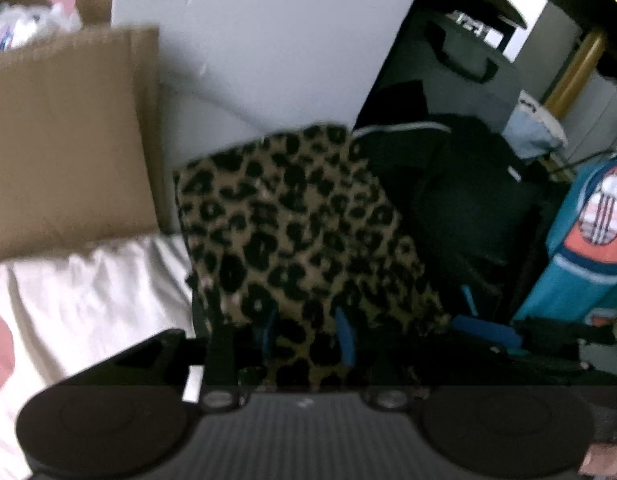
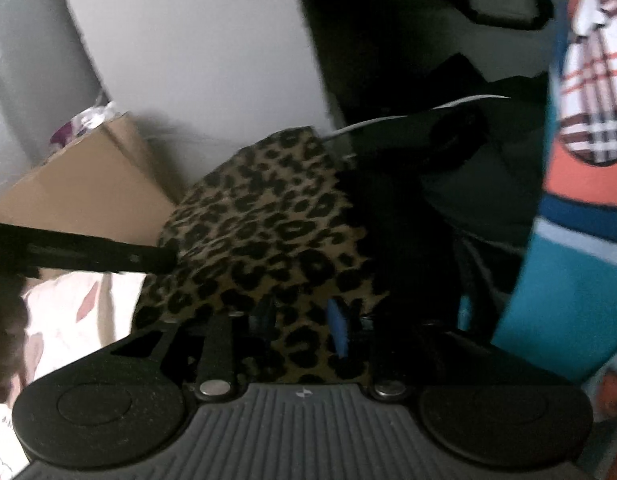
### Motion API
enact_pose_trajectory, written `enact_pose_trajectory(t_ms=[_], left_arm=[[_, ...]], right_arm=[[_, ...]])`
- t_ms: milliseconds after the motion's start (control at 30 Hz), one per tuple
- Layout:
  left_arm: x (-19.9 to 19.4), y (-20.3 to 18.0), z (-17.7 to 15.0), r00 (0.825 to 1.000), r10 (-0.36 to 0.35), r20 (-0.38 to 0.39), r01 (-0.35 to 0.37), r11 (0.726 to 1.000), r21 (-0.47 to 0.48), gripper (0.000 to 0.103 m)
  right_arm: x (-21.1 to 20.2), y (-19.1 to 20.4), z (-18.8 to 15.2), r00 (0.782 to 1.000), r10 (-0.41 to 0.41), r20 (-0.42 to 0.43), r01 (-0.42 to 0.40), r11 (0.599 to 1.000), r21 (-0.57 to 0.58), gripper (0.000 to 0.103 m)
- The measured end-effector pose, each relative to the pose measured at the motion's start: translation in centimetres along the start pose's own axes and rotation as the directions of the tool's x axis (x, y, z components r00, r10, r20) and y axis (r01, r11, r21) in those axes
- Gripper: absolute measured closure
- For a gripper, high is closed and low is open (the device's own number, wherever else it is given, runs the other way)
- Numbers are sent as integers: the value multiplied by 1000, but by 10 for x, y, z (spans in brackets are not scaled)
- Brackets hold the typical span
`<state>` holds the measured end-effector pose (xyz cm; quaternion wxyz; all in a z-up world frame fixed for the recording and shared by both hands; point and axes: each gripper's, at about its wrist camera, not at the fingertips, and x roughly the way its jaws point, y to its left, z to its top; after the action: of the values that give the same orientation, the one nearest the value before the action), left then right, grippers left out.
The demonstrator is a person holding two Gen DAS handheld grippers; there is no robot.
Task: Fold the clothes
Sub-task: 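Lower the folded skirt with both grippers onto the dark clothes pile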
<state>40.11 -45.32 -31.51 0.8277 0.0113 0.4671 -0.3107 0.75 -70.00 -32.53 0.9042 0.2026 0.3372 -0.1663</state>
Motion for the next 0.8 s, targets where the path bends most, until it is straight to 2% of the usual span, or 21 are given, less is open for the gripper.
enact_pose_trajectory(t_ms=[167, 267, 567, 800], left_arm=[[1, 5, -16, 1000, 15, 21, -15, 1000, -7, 60], [-3, 9, -25, 999, 37, 17, -37, 998, -41, 49], [-16, 18, -64, 999, 31, -11, -32, 992, -124, 49], [-19, 14, -99, 996, -54, -65, 41, 981, -191, 50]], right_arm=[[13, 8, -20, 997, -27, -68, 25, 999, -36, 64], [15, 4, -35, 994, -40, -100, 36, 999, -37, 64], [-4, -2, -63, 991, -63, -120, 58, 997, -44, 64], [-17, -8, -77, 989, -70, -134, 71, 997, 2, 64]])
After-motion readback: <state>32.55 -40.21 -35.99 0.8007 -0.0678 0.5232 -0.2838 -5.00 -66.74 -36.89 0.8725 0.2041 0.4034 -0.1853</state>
